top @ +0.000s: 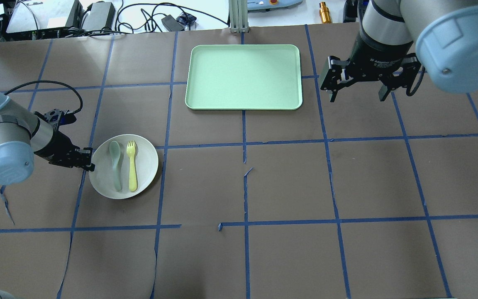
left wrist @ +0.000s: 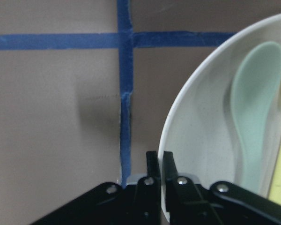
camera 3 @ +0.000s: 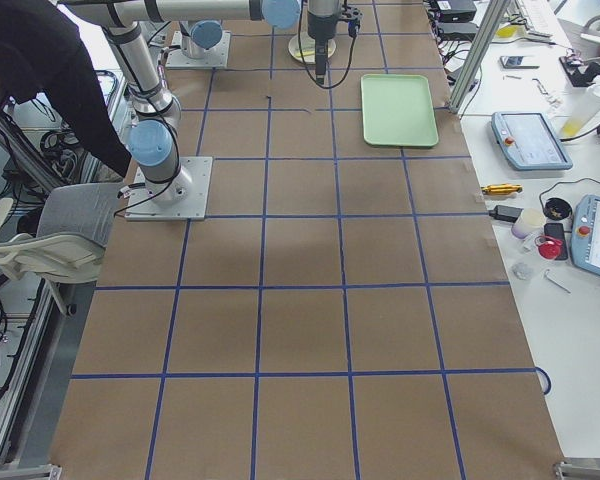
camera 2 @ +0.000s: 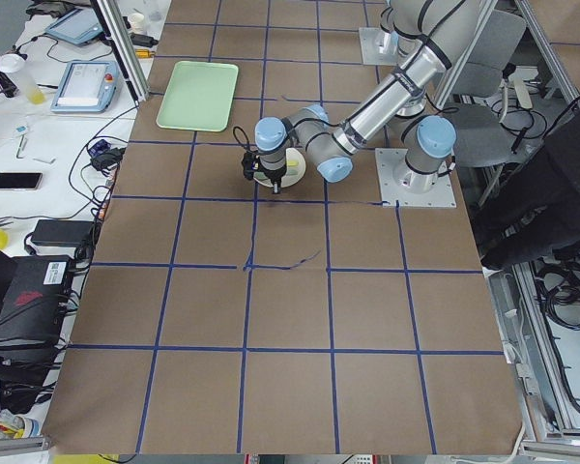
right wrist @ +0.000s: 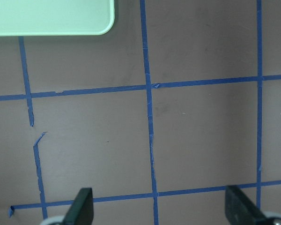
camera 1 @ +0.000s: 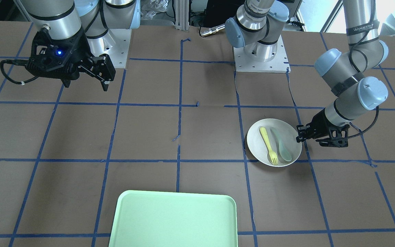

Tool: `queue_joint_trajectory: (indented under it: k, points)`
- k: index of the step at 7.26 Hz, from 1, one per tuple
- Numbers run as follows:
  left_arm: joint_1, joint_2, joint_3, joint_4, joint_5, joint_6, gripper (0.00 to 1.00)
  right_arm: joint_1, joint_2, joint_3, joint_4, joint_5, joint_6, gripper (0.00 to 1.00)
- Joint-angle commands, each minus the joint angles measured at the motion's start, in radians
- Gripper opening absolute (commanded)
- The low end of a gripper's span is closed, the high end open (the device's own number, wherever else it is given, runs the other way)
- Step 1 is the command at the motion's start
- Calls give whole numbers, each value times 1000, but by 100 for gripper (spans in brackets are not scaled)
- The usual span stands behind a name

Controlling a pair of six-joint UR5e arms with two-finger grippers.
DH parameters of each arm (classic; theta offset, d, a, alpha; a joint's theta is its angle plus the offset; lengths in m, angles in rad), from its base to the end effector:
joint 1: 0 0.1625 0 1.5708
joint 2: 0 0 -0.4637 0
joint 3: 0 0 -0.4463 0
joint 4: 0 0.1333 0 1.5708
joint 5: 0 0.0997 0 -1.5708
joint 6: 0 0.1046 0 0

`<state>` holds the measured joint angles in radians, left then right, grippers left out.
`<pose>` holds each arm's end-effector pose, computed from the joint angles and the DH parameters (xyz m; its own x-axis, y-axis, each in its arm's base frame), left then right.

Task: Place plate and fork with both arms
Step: 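Slide the white plate with the left gripper onto the pale green tray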

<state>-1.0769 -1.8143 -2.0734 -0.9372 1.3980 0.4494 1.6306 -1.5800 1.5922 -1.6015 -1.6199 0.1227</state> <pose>0.1166 -0.5358 0.1960 -0.9777 -0.0559 0.2027 -0.0515 0.9983 0.0269 0.1604 -0.5350 0.5181 -0.9969 0.0638 0.0464 0.0627 0.9977 -0.0244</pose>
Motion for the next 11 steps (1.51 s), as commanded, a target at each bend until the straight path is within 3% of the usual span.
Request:
queue_joint_trajectory:
  k: [1,4,5,11]
  points:
    - [-12,-19,62,-21,-98,-67,0,0,0,0,0,0,0,100]
    - [-148,-58,177,-97,-171,-148,0,0,0,0,0,2,-2,100]
    - [-225,-103,275,-133,-212,-205,0,2,0,0,0,0,0,100]
    - [-454,-477,843,-251,-203,-322,0,2,2,0,0,0,0,100]
